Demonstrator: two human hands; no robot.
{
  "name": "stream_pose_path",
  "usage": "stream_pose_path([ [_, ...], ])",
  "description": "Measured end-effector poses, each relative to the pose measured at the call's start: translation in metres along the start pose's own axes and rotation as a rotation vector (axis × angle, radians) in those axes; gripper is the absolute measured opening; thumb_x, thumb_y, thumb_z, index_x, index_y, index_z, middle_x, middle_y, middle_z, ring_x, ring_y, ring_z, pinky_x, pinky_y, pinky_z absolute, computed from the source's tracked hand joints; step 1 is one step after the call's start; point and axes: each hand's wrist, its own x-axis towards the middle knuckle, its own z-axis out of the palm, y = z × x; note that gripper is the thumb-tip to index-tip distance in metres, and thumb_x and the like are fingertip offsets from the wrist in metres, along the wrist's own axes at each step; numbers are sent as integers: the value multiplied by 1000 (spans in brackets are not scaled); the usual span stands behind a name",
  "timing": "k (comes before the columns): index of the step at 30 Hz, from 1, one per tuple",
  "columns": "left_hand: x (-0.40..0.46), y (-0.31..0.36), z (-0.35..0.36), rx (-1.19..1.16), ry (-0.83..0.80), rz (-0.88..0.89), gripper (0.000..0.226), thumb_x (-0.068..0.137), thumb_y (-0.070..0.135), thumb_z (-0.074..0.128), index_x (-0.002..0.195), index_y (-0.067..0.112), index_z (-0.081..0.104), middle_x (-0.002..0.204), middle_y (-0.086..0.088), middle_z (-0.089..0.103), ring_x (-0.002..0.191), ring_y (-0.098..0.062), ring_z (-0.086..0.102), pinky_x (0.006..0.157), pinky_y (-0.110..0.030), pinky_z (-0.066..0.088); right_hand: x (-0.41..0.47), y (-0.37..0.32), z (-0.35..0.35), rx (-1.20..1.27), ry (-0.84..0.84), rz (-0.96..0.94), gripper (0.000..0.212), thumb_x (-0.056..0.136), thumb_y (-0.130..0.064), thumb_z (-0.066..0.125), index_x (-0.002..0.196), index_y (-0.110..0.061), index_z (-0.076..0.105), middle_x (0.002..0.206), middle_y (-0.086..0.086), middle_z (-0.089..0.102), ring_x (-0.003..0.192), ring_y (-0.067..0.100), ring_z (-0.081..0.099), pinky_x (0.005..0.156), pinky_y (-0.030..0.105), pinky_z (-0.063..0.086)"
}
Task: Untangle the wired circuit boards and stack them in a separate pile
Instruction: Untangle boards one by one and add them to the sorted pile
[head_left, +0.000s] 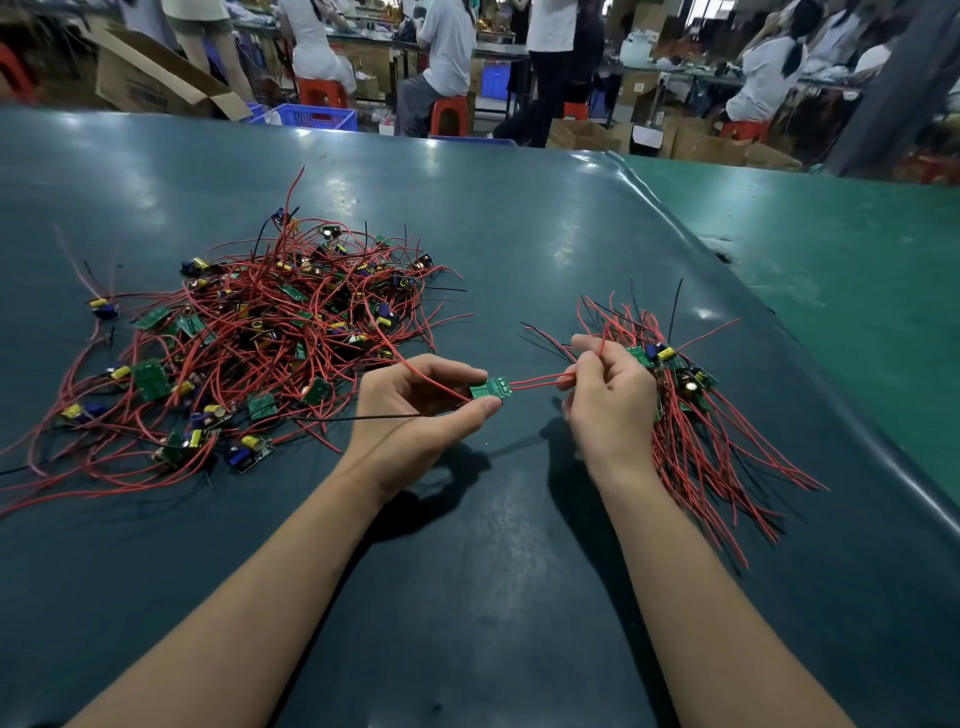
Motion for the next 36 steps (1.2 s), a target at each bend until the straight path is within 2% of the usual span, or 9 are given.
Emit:
stream_pose_path([
  [4, 2, -3, -2, -2, -5, 7, 19, 70, -1, 83, 84, 8, 73, 66, 2, 70, 60, -8, 62, 62, -16, 50, -3, -6, -1, 167, -76, -16, 39, 98, -3, 43, 123, -29, 59, 65, -4, 66, 39, 12, 48, 41, 22, 39],
  [6, 5, -4, -5, -80, 56, -10, 19, 68, 7, 84, 84, 11, 73, 70, -1, 72, 64, -13, 66, 68, -21, 55, -5, -12, -3, 446, -212, 81, 36, 98, -27, 57, 133, -30, 49, 77, 1, 71, 41, 13, 53, 35, 19, 37],
  [9, 10, -6, -8, -282, 132, -57, 16, 70, 13, 79, 84, 11, 73, 69, -4, 70, 62, -16, 66, 71, -29, 57, -14, -20, -4, 554, -493, 315, 71, 64, -58, 70, 121, -20, 55, 91, 3, 73, 54, 12, 62, 37, 19, 41],
  [12, 10, -6, -8, -388, 52, -102, 3, 75, 10, 74, 76, 12, 75, 70, -7, 70, 60, -14, 65, 66, -26, 57, -34, -17, 7, 388, -731, 245, 52, 69, -37, 75, 119, -32, 64, 82, 4, 64, 49, 11, 54, 39, 19, 42],
  [16, 11, -1, -8, -418, -30, -152, 17, 80, 14, 65, 66, 14, 74, 67, -5, 69, 56, -16, 63, 55, -26, 54, -46, -14, 20, 319, -611, 86, 20, 79, -17, 74, 99, -18, 75, 64, -4, 59, 41, 7, 40, 39, 18, 34],
  [21, 13, -1, -15, -223, -49, -98, 22, 83, 19, 63, 62, 15, 66, 59, -3, 58, 48, -17, 50, 46, -26, 45, -44, -16, 12, 122, -562, -217, 15, 80, -15, 78, 76, -28, 74, 60, -15, 64, 47, 0, 50, 49, 12, 40],
  [28, 9, -1, -14, -43, -30, -9, 30, 89, 18, 65, 62, 6, 58, 54, 3, 52, 47, -13, 48, 46, -23, 40, -45, -10, 13, -41, -553, -264, 19, 81, -37, 76, 89, -25, 62, 72, 4, 66, 58, 29, 57, 56, 43, 48],
  [31, 9, -2, -12, -72, -27, -43, 34, 88, 21, 66, 59, 8, 53, 53, 6, 49, 47, -7, 43, 46, -17, 37, -44, -8, 12, -156, -559, -460, 21, 83, -36, 74, 90, -19, 67, 74, -1, 69, 62, 17, 62, 61, 39, 52],
  [36, 12, -3, -13, -86, -39, -144, 54, 84, 60, 54, 56, 15, 63, 50, -5, 55, 40, -12, 43, 44, -18, 36, -43, -11, 14, -95, -272, -515, 20, 84, -39, 71, 71, -24, 68, 63, -7, 65, 58, 7, 59, 57, 32, 50],
])
